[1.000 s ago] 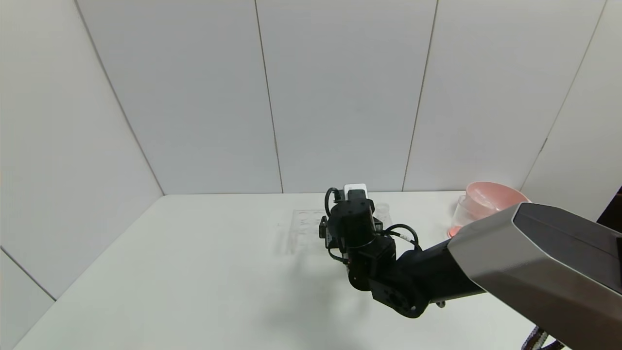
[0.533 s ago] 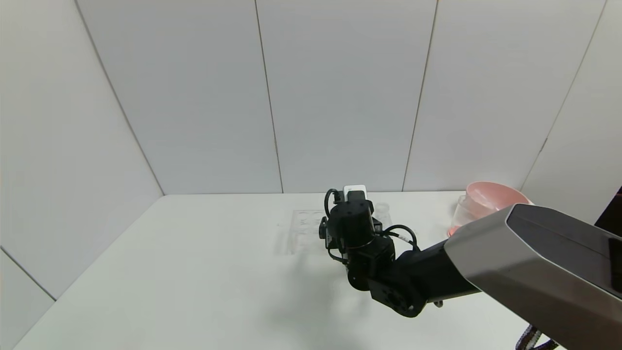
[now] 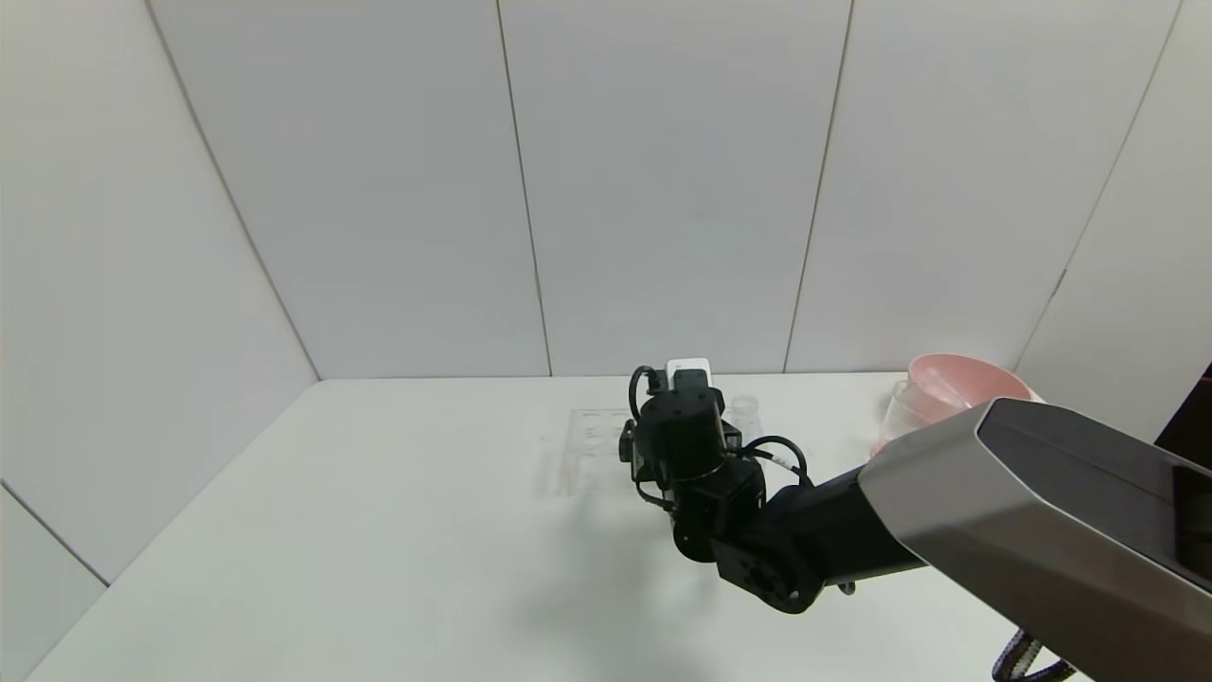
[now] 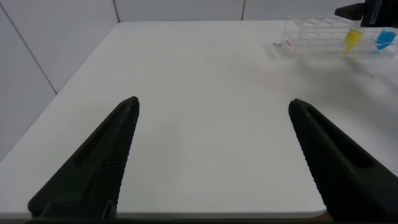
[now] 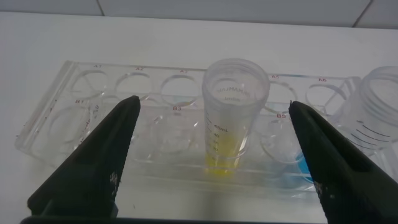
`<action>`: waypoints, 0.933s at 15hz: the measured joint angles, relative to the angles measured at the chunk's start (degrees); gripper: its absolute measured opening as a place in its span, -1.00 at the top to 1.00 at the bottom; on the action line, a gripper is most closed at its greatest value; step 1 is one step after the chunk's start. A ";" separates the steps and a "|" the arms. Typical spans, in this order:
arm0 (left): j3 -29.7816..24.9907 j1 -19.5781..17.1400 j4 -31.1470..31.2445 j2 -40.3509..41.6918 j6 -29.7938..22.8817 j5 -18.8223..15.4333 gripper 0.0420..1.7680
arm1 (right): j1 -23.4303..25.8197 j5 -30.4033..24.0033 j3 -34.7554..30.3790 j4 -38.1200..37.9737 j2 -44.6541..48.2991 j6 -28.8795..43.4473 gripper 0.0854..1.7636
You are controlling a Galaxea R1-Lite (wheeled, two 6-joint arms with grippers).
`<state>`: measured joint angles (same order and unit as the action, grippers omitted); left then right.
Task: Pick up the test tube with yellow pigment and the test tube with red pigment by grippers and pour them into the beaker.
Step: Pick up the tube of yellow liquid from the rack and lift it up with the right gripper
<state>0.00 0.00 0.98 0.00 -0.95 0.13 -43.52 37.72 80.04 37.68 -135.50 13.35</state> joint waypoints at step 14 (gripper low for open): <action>0.00 0.00 0.00 0.00 0.00 0.02 -0.94 | 1.29 -0.01 2.58 0.09 -2.24 -0.30 -0.94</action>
<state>0.00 0.00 0.98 0.00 -0.95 0.16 -42.23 37.71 82.63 37.77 -137.74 13.04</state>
